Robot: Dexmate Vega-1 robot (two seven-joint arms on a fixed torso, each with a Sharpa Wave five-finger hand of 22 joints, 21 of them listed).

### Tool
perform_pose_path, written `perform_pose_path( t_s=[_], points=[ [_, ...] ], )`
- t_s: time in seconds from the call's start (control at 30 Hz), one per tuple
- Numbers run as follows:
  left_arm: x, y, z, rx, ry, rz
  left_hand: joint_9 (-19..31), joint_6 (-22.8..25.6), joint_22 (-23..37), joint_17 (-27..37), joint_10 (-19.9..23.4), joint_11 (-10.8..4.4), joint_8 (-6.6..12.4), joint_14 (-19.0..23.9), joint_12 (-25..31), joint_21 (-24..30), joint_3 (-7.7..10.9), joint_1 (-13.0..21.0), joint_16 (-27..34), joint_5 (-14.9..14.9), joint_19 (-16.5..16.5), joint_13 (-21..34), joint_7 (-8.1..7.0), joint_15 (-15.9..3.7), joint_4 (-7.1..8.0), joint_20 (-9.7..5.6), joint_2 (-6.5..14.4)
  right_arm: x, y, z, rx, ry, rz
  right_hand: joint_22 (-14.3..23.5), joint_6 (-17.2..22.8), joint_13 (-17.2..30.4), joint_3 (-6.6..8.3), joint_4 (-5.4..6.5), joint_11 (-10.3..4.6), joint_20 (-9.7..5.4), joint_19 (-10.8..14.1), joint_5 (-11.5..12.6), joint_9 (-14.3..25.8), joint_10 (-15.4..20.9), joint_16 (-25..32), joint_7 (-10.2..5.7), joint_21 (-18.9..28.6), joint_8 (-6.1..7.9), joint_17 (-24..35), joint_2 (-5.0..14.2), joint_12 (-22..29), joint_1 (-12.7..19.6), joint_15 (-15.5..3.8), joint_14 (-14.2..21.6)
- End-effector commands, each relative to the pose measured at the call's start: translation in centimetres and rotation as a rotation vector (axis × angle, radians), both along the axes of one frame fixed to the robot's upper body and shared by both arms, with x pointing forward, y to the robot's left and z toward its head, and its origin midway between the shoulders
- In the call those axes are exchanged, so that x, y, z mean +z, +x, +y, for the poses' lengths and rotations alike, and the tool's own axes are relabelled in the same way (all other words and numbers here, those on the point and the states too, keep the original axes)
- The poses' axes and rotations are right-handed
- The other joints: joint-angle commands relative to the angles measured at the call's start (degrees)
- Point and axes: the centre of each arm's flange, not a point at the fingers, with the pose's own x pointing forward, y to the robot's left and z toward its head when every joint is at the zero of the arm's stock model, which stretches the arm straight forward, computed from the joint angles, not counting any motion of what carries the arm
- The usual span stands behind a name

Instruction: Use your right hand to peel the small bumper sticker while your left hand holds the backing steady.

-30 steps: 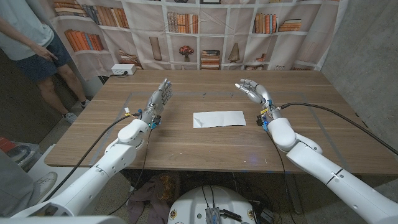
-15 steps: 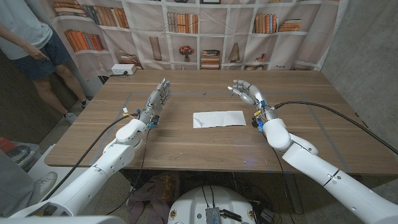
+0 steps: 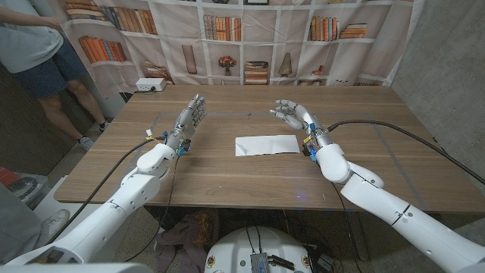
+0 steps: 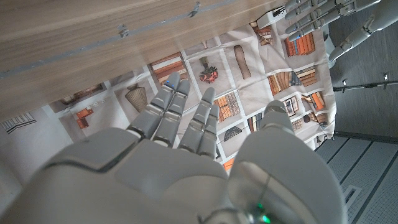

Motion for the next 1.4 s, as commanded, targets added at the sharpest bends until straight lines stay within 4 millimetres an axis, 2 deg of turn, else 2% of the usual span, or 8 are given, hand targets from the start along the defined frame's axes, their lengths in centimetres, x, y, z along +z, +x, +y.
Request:
perform_pose_path(
  t_s=[0.03,0.1,0.2,0.37,0.63,0.77,0.93,1.4],
  points=[
    [0.5,0.2,0.3,-0.004,0.019,0.008,0.11,0.31,0.17,0.23,0.21,-0.24,0.19,0.03,0.22,0.16,-0.15,-0.04,0.55,0.02,0.06,0.14,-0.26,-2.78,-0.24,0.14,-0.06,0.1,0.0,1.4,-0.014,-0.092,-0.014,0.48,0.23,0.42,0.57,-0.08,-0.24,-2.67,0.55,-0.34,0.26,1.27,0.67,-0.52,0.47,0.05,0.34,0.48,0.61,0.6,-10.29,1.25],
    [0.5,0.2,0.2,-0.012,0.008,0.007,0.11,0.32,0.17,0.23,0.22,-0.19,0.19,0.03,0.22,0.16,-0.17,-0.04,0.55,0.01,0.04,0.14,-0.19,-2.8,-0.24,0.12,-0.06,0.0,0.0,1.5,-0.016,-0.107,-0.013,0.61,0.51,0.52,0.65,-0.03,-0.38,-2.67,0.51,-0.35,0.3,1.45,0.94,-0.72,0.57,0.18,0.5,0.72,0.71,0.67,-10.32,1.83],
    [0.4,0.3,0.2,-0.009,0.012,0.009,0.11,0.3,0.17,0.23,0.25,-0.18,0.18,0.05,0.23,0.16,-0.18,-0.05,0.56,0.01,0.04,0.14,-0.19,-2.77,-0.24,0.13,-0.05,-0.1,0.1,1.7,-0.017,-0.12,-0.012,0.97,-1.04,0.9,0.71,-0.15,-0.38,-2.71,0.53,-0.44,0.37,2.26,1.4,-0.66,0.89,-0.4,0.88,0.86,1.15,1.11,-10.37,2.97],
    [0.5,0.1,0.0,0.005,0.002,-0.014,0.1,0.87,0.17,0.23,0.85,-0.34,0.38,0.17,0.45,0.18,-0.24,-0.06,0.6,0.0,0.1,0.14,-0.22,-2.91,-0.23,0.07,-0.01,-0.2,0.0,2.1,-0.022,-0.147,-0.014,1.11,-1.59,1.08,0.7,-0.21,-0.45,-2.48,0.43,-0.48,0.41,2.73,1.5,-0.59,0.97,-0.58,0.99,0.82,1.4,1.26,-10.38,3.25],
    [0.0,0.1,0.0,0.012,0.0,0.012,0.07,1.44,0.17,0.23,1.39,-0.34,0.52,0.62,0.6,0.29,-0.3,-0.03,0.74,-0.01,0.39,0.13,-0.51,-3.1,-0.24,-0.11,0.07,-0.2,0.1,2.3,-0.01,-0.156,-0.005,1.44,-1.15,1.44,0.53,-0.28,-0.21,-2.25,0.38,-0.61,0.51,2.6,1.51,0.92,1.24,-0.3,1.17,0.52,1.46,1.42,-10.34,3.47],
    [0.0,0.1,0.0,0.021,0.013,0.003,0.05,1.57,0.17,0.22,1.62,-0.29,0.53,0.67,0.66,0.3,-0.25,0.06,0.74,0.0,0.43,0.13,-0.49,-3.06,-0.27,-0.16,0.2,-0.2,0.1,2.4,-0.015,-0.167,0.009,1.62,-0.75,1.58,0.37,-0.25,0.48,-2.18,0.32,-0.69,0.53,3.37,1.5,1.14,1.38,-0.13,1.26,0.32,1.82,1.38,-10.27,3.57],
    [0.0,0.1,0.0,0.015,0.006,0.001,0.04,1.61,0.17,0.21,1.73,-0.38,0.5,0.86,0.67,0.3,-0.17,0.21,0.78,0.02,0.46,0.13,-0.55,-3.18,-0.31,-0.2,0.39,-0.4,0.0,2.8,-0.027,-0.209,0.01,1.81,-0.3,1.7,0.18,-0.14,0.62,-2.25,0.37,-0.77,0.49,4.04,1.53,1.76,1.57,0.01,1.37,0.13,2.11,1.19,-10.24,3.75],
    [-0.1,-0.2,0.1,0.016,0.006,-0.002,0.01,1.68,0.16,0.19,1.81,-0.28,0.43,0.92,0.6,0.29,-0.05,0.5,0.72,0.02,0.51,0.12,-0.58,-3.2,-0.42,-0.35,0.7,-1.1,-0.2,4.0,-0.023,-0.274,0.02,2.07,0.01,1.83,0.09,0.02,0.4,-2.45,0.45,-0.81,0.42,4.29,1.79,1.8,1.83,0.08,1.58,0.23,2.22,1.08,-10.31,4.43]
  ],
)
